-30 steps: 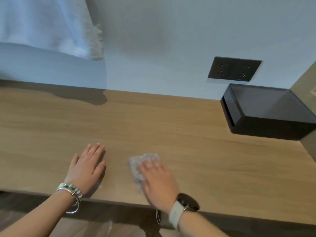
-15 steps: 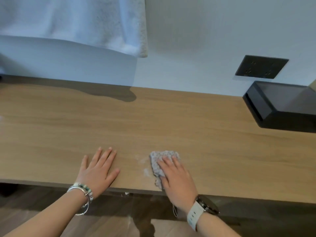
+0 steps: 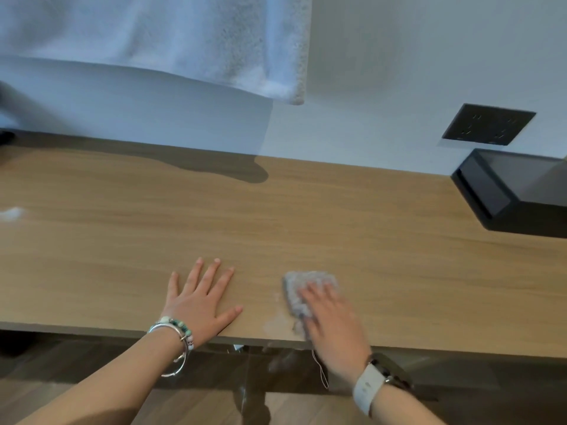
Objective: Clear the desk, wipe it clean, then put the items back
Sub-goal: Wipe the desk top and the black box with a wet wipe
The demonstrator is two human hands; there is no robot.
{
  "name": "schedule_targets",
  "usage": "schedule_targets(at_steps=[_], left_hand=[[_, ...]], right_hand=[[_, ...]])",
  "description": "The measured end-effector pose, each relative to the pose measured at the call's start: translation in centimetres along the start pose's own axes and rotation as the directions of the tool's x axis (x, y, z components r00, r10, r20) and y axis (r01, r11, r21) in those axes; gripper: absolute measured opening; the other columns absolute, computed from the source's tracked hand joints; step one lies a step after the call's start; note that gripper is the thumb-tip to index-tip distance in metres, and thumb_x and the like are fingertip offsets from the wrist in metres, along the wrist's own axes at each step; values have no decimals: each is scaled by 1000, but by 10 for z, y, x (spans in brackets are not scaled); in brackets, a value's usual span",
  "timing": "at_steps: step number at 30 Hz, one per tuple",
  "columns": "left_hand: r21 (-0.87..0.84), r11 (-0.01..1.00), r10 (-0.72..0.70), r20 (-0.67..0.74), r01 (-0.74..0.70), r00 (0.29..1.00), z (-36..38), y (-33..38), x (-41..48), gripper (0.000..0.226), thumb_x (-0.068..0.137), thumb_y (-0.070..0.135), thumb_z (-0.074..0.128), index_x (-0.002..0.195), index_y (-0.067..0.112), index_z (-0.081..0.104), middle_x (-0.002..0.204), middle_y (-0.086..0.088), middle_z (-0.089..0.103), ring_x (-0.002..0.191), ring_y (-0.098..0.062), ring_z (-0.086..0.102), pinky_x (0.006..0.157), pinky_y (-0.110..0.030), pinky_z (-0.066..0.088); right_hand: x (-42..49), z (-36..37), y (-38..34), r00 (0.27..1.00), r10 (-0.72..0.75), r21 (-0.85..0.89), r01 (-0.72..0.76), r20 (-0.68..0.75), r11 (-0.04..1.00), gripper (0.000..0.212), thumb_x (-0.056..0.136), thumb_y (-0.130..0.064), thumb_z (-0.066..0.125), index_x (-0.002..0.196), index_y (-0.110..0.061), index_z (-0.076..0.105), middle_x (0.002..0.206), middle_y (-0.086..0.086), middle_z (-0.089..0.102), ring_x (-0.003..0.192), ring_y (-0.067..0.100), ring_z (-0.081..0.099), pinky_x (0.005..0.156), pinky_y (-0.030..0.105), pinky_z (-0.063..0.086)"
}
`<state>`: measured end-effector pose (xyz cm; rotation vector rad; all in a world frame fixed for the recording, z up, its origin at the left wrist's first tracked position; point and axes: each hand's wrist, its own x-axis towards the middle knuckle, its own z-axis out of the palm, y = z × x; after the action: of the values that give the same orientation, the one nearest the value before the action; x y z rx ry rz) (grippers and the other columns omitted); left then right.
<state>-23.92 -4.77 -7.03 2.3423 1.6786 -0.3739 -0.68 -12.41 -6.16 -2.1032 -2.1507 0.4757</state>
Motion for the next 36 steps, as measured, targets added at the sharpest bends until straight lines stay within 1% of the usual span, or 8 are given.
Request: schedule_targets(at_steps=[6,13,20,22,26,29,33,36], left_hand=[[14,1000,-3,23,2,1000,2,-6,4,127,27,82,-40,144,36,-20,155,-7,-23,141,-31,-22,113,-50,-7],[17,998,53,47,-54,998,-3,-20,11,99,51,66,-19,145,38,-16,155,0,-22,142,-22,-20,115,-44,-7],[11,999,47,-1,-47,999,1,-27,3,96,54,63,-21,146,36,-13,155,8,-19,143,-15,-19,114,-48,-7],[12,999,52,-8,-51,999,2,-27,4,97,54,63,-21,146,35,-14,155,7,-19,143,-16,-19,114,-48,-6],[-7,998,64,-10,-64,998,3,-29,6,96,54,61,-21,147,36,-11,156,8,-18,143,-15,-18,114,-48,-6],[-34,997,67,-4,-67,998,0,-31,6,80,70,61,-12,147,37,-9,156,9,-17,143,-14,-18,114,-47,-6],[-34,997,68,-23,-69,997,-2,-31,3,55,100,43,19,147,36,-8,156,8,-17,143,-15,-17,114,-47,-6],[-37,997,69,-25,-70,997,1,-31,4,54,99,44,16,147,36,-7,156,9,-16,143,-15,-16,114,-47,-6]], right_hand=[[17,-14,51,888,439,33,-439,-139,898,51,101,-32,31,149,-26,18,158,-2,13,146,21,5,119,40,10],[10,8,-42,983,-163,4,163,88,987,73,79,-53,-4,149,-35,9,156,-15,0,136,4,-17,110,27,-13],[33,-10,16,961,266,63,-262,-73,963,49,101,-31,30,149,-31,18,158,-8,9,146,17,2,117,38,8],[30,4,-14,983,172,60,-168,-58,984,49,100,-31,30,148,-30,20,158,-6,13,146,19,4,117,40,9],[9,25,-68,947,-321,5,321,-4,947,54,91,-39,22,143,-31,33,152,-14,23,139,11,5,116,42,11],[20,11,-39,982,-182,76,179,40,981,49,99,-37,27,148,-35,19,149,-22,1,139,3,-10,110,26,-8],[30,-4,-8,975,208,55,-204,-83,977,49,101,-32,31,148,-32,19,158,-9,11,146,16,2,117,35,4],[22,15,-48,993,66,10,-65,-99,998,50,100,-31,30,148,-30,21,157,-8,14,146,19,4,116,34,1]])
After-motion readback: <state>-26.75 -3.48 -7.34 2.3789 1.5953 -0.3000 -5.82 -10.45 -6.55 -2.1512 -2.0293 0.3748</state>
